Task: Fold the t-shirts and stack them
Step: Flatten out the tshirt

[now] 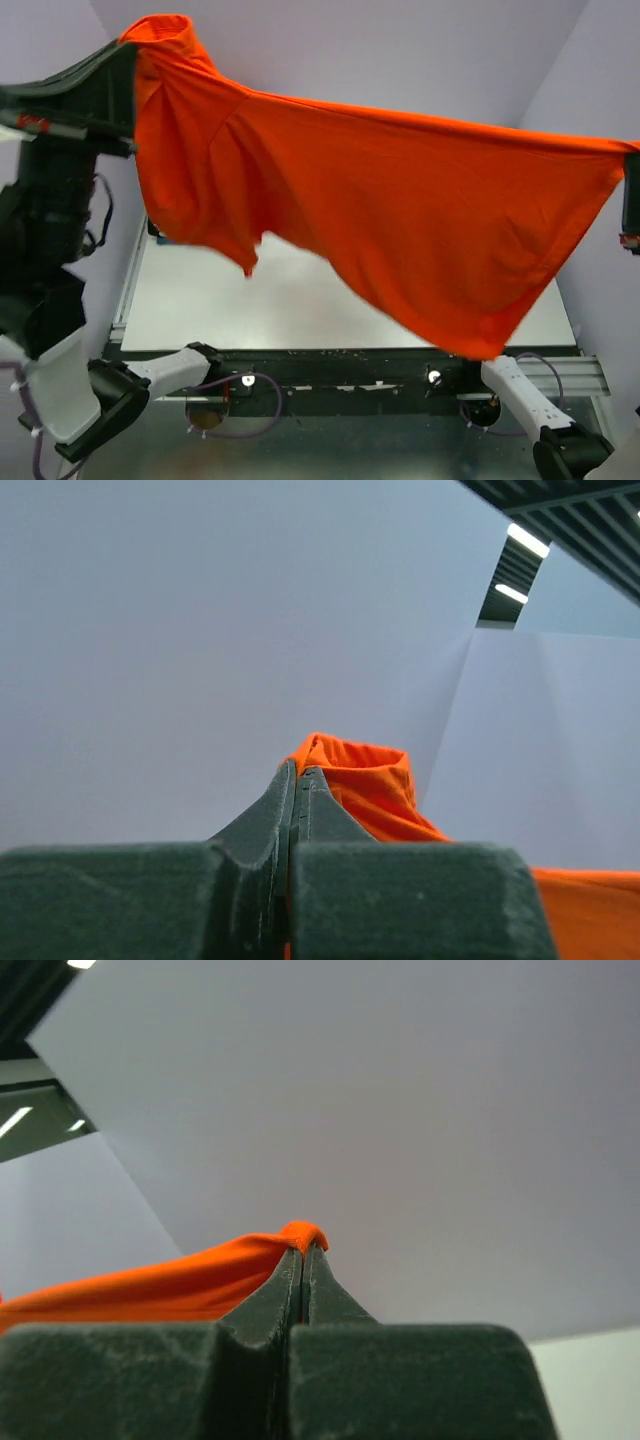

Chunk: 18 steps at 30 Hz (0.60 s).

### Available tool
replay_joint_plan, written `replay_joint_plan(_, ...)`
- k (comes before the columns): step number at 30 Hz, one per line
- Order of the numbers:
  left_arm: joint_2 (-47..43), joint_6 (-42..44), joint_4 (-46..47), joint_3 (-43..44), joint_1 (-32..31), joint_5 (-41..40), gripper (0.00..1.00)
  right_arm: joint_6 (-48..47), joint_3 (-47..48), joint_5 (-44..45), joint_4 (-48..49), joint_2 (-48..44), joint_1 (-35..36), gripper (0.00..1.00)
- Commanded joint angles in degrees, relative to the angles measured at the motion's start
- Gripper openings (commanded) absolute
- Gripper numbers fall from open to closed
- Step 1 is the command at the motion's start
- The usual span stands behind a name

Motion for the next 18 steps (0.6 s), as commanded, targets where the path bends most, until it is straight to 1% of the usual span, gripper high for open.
replay_joint_plan(1, 13.73, 2.80, 3.33, -5.14, 0.21, -1.74, 0.00, -0.03, -4.22, 8.21, -7.13, 11.10, -0.33, 0.01)
replay_joint_plan(5, 20.07, 4.21, 9.83, -13.48, 0.29, -3.41, 0.00, 2.08, -13.52, 8.57, -4.43, 17.17, -0.33, 0.01)
replay_joint_plan(7, 22.88, 4.48, 13.26, -16.92, 0.38, -4.02, 0.00, 3.31, -16.62, 7.08, -2.40, 20.86, -0.50, 0.01)
replay_joint_plan(10, 28.23, 5.36, 15.47, -15.80, 0.82, -4.47, 0.00, 4.80, -16.46, 1.04, 0.32, 27.09, -2.43, 0.01)
replay_joint_plan(12, 32.01, 5.62, 15.65, -11.60, 1.43, -3.85, 0.00, 6.38, -13.83, -4.32, 1.90, 31.22, -4.53, 0.01)
replay_joint_plan(14, 36.14, 6.32, 15.13, -5.45, 1.79, -3.94, 0.00, 8.66, -9.36, -10.56, 2.96, 35.97, -7.87, 0.01)
replay_joint_plan(16, 42.19, 7.64, 12.50, 4.11, 1.96, -5.25, 0.00, 11.30, -3.30, -17.76, 3.58, 42.11, -11.65, 0.01)
replay_joint_plan(18, 48.70, 8.96, 9.86, 15.54, 2.22, -5.61, 0.00, 13.24, 4.25, -23.66, 3.32, 48.17, -14.03, 0.01)
